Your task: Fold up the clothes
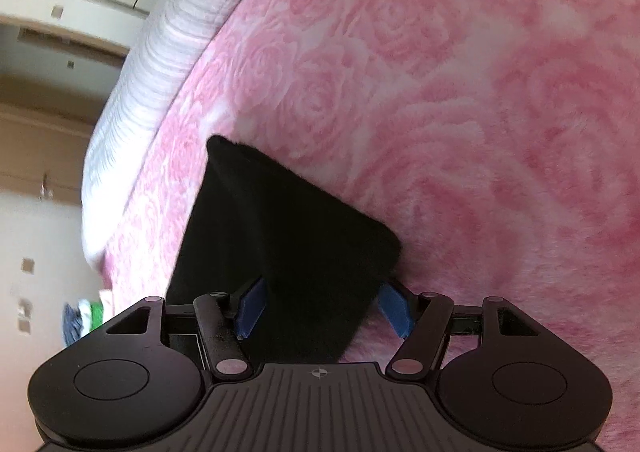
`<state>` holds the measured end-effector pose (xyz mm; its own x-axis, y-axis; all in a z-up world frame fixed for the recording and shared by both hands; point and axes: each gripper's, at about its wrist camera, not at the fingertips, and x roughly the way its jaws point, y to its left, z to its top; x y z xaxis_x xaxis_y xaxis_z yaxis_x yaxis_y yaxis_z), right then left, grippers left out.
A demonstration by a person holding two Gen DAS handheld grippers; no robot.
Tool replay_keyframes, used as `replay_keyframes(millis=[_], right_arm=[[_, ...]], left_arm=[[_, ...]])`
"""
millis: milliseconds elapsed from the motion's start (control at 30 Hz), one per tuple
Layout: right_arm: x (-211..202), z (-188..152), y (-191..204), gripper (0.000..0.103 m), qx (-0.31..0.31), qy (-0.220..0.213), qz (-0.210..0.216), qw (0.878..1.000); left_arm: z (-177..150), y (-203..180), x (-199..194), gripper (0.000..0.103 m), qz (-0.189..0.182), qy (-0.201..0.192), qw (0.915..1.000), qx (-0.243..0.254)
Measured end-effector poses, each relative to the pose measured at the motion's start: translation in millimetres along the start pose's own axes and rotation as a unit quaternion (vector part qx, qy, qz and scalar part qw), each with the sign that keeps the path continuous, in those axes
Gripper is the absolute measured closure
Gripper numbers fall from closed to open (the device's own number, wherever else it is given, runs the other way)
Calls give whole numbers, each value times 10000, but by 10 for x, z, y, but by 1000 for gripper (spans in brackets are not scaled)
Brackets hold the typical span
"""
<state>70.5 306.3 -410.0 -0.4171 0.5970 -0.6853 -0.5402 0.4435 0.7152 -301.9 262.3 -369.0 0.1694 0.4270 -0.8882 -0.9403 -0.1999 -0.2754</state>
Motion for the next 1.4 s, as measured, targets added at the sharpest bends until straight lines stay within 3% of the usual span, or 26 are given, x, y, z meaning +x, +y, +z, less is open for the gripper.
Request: replay_keyframes(millis=[133,233,300,367,433,500,567,633,733,867,933,1000,1033,1067,1100,1167,1333,1400], right_arm=[[35,13,-57,66,331,-25,-10,9994],[49,29,-21,81,218,30,-127,9997],[60,21,191,89,-400,18,-488,9980],[71,-76,574,94,-1600,-101,-1017,9818],[40,-406,1035,95,-3316,-467,-1304,9332],[-30,-845,1424,95,-4858,-859,-1282,8603],[-93,-1251,1639,95,-5748,-1079,-1032,8046],[-123,-1631,1771,95,-6336,-1147,-677,7621],[-63,-2139,1854,95,-7014,-980,-216,7057],[181,-2702,1826,94,-7545,-198,44,6559],[362,-2946,1779,84,-7781,336,-220,6269],[434,-3116,1742,66,-8020,426,-432,5942],[432,-3155,1753,64,-8106,423,-471,5821],[409,-3162,1769,63,-8130,475,-483,5782],[370,-3137,1801,61,-8097,604,-471,5818],[225,-3055,1865,61,-7950,825,-324,6001],[-93,-2638,2127,61,-7191,1128,-372,6847],[-12,-2252,2227,61,-6659,1100,-716,7344]], left_arm=[[-9,252,-149,78,596,-62,9982,90],[-25,481,-150,82,450,2,9988,-211],[-6,576,-171,83,267,6,9984,-494],[12,671,-204,84,90,-5,9968,-794],[16,775,-301,84,-47,-120,9940,-1087],[-9,908,-430,84,-157,-258,9907,-1326],[-55,1083,-567,84,-320,-356,9855,-1627],[-109,1269,-679,84,-443,-392,9798,-1912],[-143,1516,-790,84,-499,-417,9754,-2108],[-117,1771,-857,84,-604,-366,9727,-2210],[-102,1899,-856,84,-726,-308,9705,-2280],[-69,1935,-857,84,-830,-282,9707,-2237],[-53,1942,-857,84,-875,-267,9715,-2187],[-36,1941,-850,84,-911,-243,9727,-2122],[-19,1940,-843,84,-946,-219,9738,-2057],[13,1920,-844,84,-1015,-163,9756,-1942],[127,1810,-776,78,-1280,-82,9756,-1785],[193,1728,-692,76,-1414,-18,9758,-1668]])
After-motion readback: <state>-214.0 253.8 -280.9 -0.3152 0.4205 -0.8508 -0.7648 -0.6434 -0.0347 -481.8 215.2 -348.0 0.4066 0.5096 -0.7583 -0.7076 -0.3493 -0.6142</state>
